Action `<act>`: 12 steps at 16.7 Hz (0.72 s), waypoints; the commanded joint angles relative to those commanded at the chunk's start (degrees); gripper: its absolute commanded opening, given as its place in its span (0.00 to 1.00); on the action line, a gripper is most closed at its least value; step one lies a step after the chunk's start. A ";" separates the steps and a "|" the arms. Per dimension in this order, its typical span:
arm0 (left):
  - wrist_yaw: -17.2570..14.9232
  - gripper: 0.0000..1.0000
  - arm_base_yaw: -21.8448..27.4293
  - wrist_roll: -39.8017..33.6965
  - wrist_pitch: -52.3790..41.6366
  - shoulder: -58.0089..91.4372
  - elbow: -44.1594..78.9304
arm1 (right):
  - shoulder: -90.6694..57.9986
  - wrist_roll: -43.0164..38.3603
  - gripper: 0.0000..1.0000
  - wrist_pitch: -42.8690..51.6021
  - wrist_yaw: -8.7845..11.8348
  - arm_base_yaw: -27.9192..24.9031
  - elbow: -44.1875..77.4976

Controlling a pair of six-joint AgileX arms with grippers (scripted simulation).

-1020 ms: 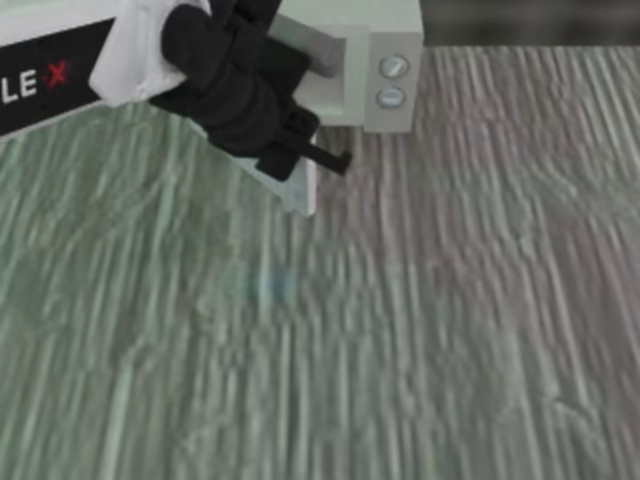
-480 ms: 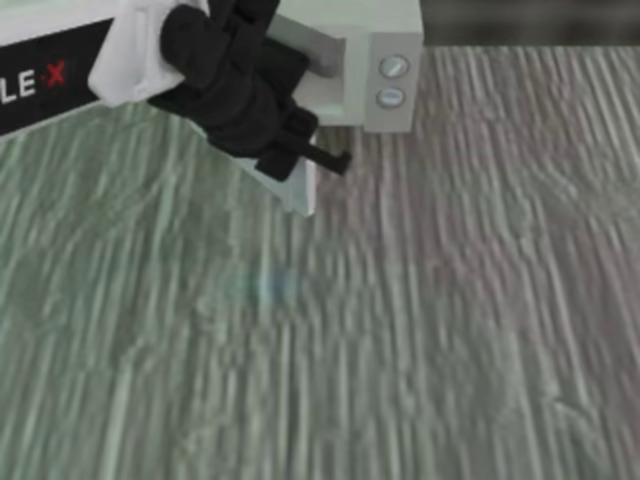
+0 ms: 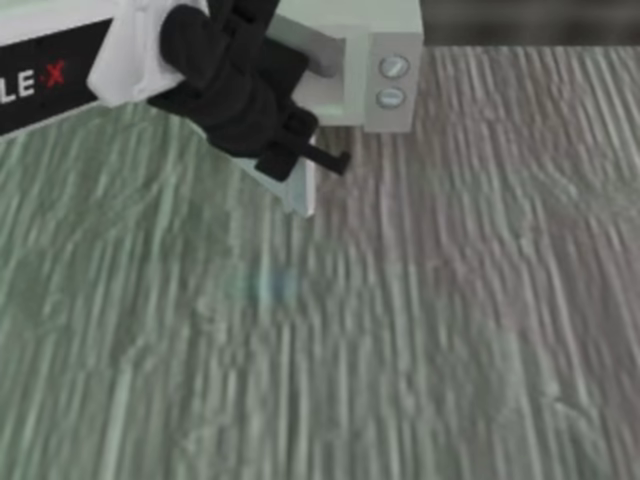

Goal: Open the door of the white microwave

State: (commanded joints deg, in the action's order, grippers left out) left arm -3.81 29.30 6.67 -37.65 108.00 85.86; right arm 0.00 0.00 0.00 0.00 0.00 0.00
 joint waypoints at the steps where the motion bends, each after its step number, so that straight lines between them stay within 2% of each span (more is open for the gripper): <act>1: 0.00 0.00 0.00 0.00 0.00 0.00 0.00 | 0.00 0.00 1.00 0.00 0.00 0.00 0.00; 6: -0.84 0.00 -0.06 0.73 0.03 -0.21 -0.56 | 0.00 0.00 1.00 0.00 0.00 0.00 0.00; 12: -4.88 0.00 -3.02 8.56 -0.15 -3.15 -3.93 | 0.00 0.00 1.00 0.00 0.00 0.00 0.00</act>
State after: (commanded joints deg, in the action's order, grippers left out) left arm -8.69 26.28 15.23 -37.80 104.86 81.93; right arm 0.00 0.00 0.00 0.00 0.00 0.00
